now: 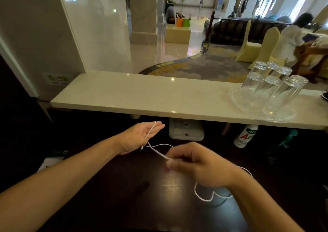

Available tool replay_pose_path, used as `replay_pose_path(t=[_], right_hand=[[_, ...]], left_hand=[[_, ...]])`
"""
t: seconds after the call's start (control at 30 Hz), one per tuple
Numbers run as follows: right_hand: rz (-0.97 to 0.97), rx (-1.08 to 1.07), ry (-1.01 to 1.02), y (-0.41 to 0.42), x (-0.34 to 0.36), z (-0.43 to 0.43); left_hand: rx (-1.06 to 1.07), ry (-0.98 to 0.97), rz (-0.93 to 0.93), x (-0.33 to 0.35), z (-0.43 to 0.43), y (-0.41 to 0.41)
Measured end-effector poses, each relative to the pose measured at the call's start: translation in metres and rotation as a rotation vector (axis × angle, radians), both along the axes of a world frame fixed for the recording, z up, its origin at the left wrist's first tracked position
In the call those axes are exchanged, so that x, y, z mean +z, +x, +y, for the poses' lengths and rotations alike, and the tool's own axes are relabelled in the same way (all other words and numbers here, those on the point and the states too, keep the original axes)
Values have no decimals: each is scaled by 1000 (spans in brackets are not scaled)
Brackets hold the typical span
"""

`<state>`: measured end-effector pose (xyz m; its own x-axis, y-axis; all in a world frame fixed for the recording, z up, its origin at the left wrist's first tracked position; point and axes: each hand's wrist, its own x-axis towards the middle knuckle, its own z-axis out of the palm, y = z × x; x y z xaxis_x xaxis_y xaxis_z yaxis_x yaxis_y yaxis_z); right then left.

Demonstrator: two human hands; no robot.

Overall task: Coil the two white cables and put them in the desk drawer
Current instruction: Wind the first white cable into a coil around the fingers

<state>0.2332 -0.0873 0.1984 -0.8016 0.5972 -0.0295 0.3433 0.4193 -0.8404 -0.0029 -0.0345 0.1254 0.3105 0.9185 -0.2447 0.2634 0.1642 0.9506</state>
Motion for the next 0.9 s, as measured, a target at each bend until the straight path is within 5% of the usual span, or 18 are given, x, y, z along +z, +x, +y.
replay_pose_path(t=[0.3, 0.57, 0.77, 0.9], right_hand=[[218, -439, 235, -3, 22, 96], [247, -583, -233, 0, -82, 91], [283, -489, -382, -23, -120, 32], [192, -451, -103, -20, -98, 22]], left_hand=[[-262, -131, -265, 25, -40, 48], [-178, -101, -679, 53, -40, 50], [32, -41, -589, 45, -22, 40], [64, 0, -437, 40, -14, 37]])
